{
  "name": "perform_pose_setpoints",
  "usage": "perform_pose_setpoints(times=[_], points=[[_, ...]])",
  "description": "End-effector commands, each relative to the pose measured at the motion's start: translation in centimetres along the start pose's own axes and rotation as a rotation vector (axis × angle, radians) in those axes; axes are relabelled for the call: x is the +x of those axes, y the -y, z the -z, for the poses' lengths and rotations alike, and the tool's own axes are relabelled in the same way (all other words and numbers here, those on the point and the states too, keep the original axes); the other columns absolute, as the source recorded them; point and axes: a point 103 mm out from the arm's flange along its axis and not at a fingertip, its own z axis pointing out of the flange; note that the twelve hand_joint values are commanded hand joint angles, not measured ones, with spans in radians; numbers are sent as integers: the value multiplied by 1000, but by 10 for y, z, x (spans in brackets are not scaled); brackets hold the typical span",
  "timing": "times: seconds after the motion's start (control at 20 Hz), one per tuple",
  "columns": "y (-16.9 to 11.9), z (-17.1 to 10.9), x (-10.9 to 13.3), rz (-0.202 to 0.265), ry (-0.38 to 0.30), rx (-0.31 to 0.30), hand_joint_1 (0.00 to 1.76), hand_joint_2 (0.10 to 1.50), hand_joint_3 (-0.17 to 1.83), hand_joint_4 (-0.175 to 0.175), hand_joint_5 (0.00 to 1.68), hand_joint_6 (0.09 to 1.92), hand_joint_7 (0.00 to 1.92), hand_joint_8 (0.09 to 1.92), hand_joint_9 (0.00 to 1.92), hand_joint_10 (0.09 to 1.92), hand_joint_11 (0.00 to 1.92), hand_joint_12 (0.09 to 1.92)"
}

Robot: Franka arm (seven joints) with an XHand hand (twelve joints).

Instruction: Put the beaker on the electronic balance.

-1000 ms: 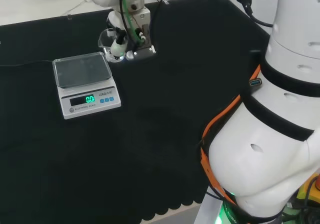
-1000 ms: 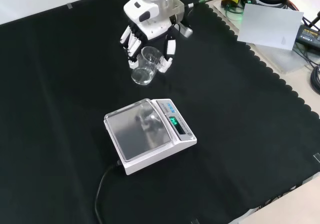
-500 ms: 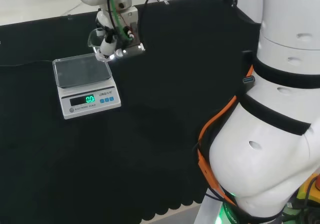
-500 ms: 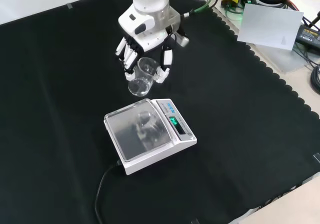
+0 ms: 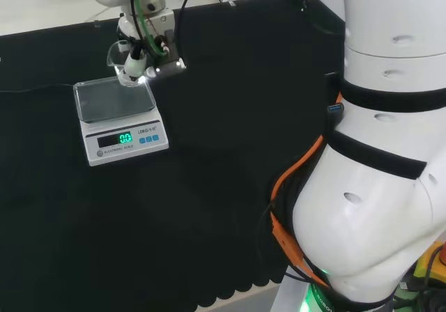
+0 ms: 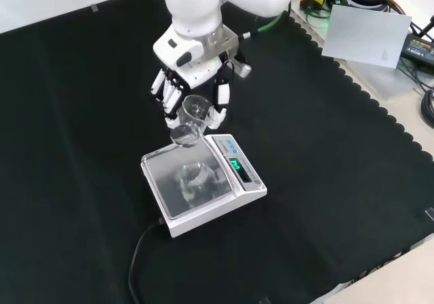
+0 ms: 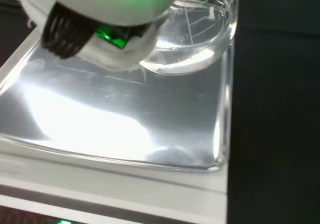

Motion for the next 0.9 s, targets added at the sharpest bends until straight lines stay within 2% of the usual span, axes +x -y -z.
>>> perform_pose_setpoints(times=[0.05,0.5,0.9], points=[[-6,-14,17,30,11,32,1118,507,631,-43,862,934,1101,723,1115,583,685,1264],[-13,-37,30,52,14,71,1119,505,634,-43,869,935,1099,728,1117,581,683,1264],[-16,-44,30,57,13,83,1120,504,636,-47,877,934,1097,732,1118,580,680,1264]])
